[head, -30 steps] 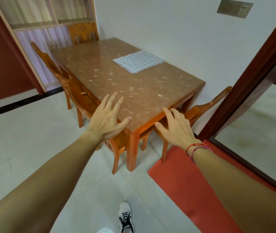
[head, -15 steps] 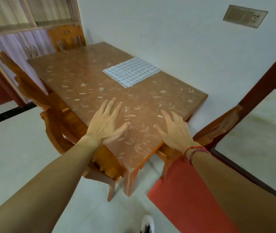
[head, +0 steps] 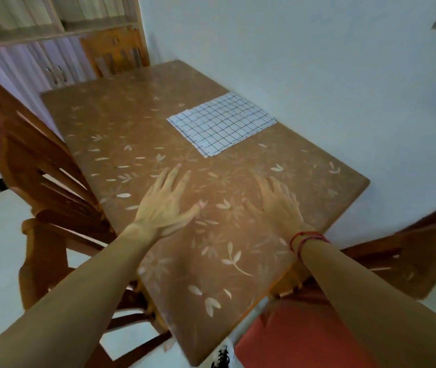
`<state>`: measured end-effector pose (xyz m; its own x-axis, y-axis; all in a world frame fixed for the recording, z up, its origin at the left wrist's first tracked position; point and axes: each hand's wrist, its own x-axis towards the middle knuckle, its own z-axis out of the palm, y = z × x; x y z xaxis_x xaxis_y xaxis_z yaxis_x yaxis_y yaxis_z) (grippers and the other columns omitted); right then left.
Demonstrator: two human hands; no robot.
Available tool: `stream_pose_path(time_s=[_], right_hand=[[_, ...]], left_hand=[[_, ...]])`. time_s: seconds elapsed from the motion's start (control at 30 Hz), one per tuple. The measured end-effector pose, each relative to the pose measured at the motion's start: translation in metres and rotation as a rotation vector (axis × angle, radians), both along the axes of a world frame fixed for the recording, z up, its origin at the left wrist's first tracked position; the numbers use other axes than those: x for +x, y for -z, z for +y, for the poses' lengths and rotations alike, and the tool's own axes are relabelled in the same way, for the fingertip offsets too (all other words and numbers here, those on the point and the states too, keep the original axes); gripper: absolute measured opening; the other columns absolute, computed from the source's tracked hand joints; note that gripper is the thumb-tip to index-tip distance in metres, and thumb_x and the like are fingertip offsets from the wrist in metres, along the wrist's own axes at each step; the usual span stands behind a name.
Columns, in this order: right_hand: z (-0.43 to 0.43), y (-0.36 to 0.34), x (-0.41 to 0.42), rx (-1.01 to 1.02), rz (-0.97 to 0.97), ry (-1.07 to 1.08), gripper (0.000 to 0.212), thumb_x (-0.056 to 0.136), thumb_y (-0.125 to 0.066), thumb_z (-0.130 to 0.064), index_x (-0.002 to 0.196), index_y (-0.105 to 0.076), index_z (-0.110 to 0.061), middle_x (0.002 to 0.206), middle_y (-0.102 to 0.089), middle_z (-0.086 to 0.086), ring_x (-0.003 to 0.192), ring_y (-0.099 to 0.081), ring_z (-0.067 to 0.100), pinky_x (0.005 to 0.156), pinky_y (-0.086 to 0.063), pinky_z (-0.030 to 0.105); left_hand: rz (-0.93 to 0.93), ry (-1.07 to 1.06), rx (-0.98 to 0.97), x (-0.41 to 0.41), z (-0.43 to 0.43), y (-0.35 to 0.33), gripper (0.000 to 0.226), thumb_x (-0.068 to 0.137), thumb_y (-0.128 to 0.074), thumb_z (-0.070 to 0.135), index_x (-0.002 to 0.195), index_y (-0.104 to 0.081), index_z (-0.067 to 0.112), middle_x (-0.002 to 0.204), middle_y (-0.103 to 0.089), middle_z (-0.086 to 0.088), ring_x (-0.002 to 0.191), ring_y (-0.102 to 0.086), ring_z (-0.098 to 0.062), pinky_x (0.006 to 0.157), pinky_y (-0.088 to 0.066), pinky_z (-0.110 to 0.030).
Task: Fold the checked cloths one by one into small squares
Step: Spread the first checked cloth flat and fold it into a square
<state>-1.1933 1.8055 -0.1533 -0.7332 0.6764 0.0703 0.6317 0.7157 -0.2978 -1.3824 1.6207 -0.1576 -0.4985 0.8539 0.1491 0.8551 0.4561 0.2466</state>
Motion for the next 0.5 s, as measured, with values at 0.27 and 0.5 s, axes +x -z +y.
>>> stream_pose_path(time_s=[0.27, 0.5], right_hand=[[0.064, 0.013, -0.061, -0.028, -0.036, -0.065, 0.066, 0.090, -0.042, -0.057, 0.147, -0.025, -0.028, 0.149, -0.032, 0.009, 0.135, -0.032, 0.029, 0.109, -0.027, 0.047], [0.088, 0.019, -0.096, -0.036, 0.010, -0.083, 0.064, 0.089, -0.048, -0.052, 0.145, -0.029, -0.027, 0.137, -0.041, 0.003, 0.125, -0.040, 0.025, 0.104, -0.031, 0.041]], left_hand=[[-0.032, -0.055, -0.021, -0.050, 0.057, 0.015, 0.086, 0.083, -0.030, 0.075, 0.153, -0.019, 0.025, 0.162, -0.012, -0.003, 0.148, -0.008, -0.025, 0.116, -0.025, -0.048], [-0.041, -0.041, -0.038, -0.082, 0.084, 0.028, 0.081, 0.085, -0.037, 0.070, 0.152, -0.016, 0.028, 0.162, -0.011, -0.003, 0.148, -0.007, -0.023, 0.117, -0.024, -0.047]])
